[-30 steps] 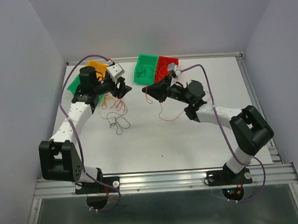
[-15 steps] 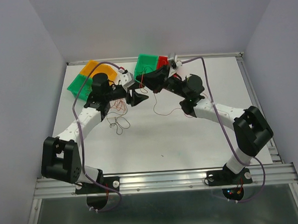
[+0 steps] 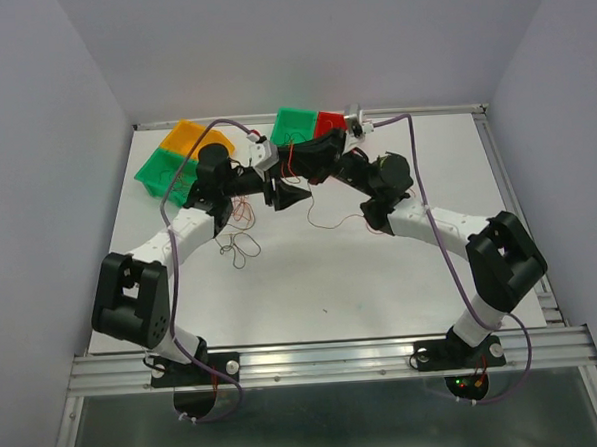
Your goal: Untangle the cables
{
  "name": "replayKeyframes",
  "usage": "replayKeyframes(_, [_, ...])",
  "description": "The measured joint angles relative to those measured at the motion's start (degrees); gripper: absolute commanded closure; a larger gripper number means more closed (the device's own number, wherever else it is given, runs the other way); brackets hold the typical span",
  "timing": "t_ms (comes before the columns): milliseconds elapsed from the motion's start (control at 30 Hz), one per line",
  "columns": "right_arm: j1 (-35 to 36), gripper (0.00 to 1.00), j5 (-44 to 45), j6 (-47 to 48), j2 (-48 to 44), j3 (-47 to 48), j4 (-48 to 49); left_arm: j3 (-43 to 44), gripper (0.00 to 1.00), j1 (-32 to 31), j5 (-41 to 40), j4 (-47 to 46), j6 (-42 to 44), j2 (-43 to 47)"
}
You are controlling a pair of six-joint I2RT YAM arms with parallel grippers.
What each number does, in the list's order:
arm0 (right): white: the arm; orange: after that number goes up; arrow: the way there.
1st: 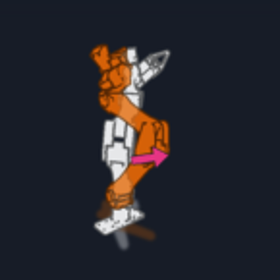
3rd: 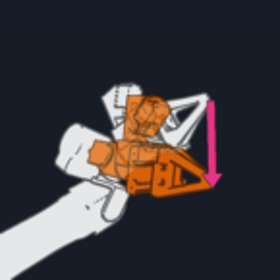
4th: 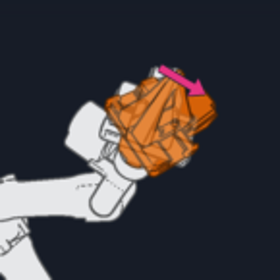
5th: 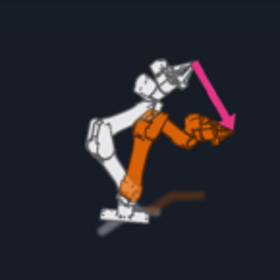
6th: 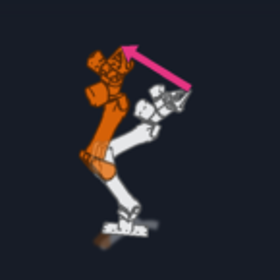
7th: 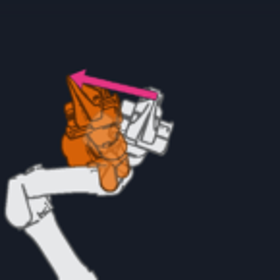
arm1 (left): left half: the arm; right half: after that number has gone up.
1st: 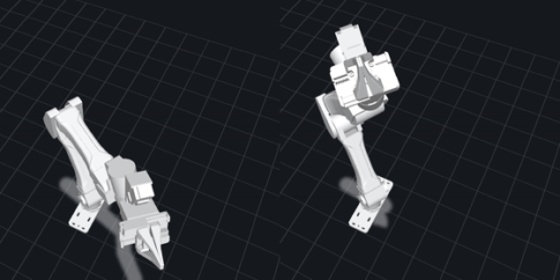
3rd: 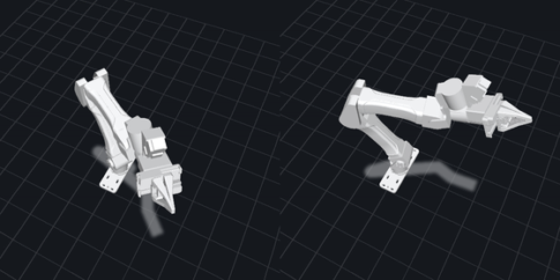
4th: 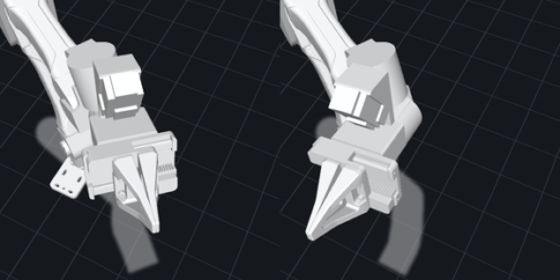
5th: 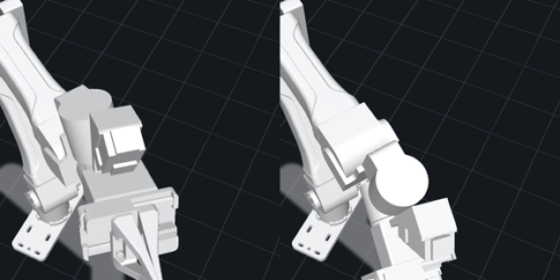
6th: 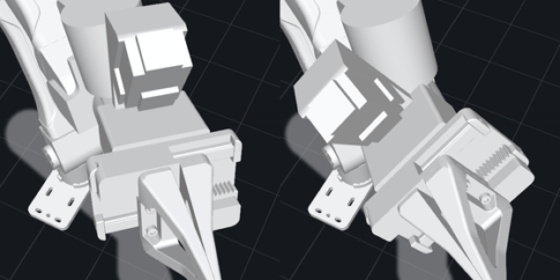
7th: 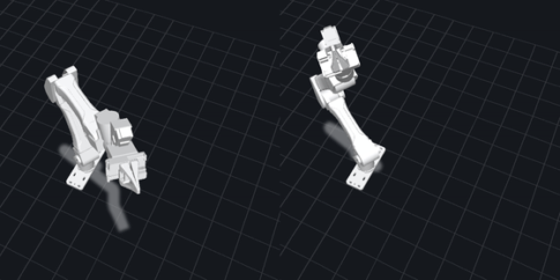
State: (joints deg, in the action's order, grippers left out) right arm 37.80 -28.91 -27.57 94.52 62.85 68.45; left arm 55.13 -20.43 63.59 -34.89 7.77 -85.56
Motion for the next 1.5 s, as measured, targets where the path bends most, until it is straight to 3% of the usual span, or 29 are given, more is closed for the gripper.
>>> replayKeyframes(233, [0.00,1.00,0.02,-1.97,0.00,-0.02,0.07,1.11,0.37,-0.39,1.97,-4.04,-4.13,-2.45])
replayKeyframes(633, [-0.44,1.00,1.44,-3.48,0.02,-0.85,-0.52,4.09,0.37,-0.50,4.74,-7.45,-7.69,-7.10])
replayKeyframes(967, [0.72,1.00,5.29,-1.33,-2.99,-7.69,4.07,-2.10,0.37,-1.38,1.68,-4.61,-6.75,0.39])
replayKeyframes(1167, [0.87,1.00,7.93,-1.18,-3.08,-8.50,5.20,-3.41,0.37,-1.31,-0.26,-7.74,-8.41,5.31])
replayKeyframes(1500, [0.90,0.99,17.94,-2.78,-3.30,-9.44,5.60,-6.86,0.37,-1.27,-2.14,-15.65,-14.36,1.40])
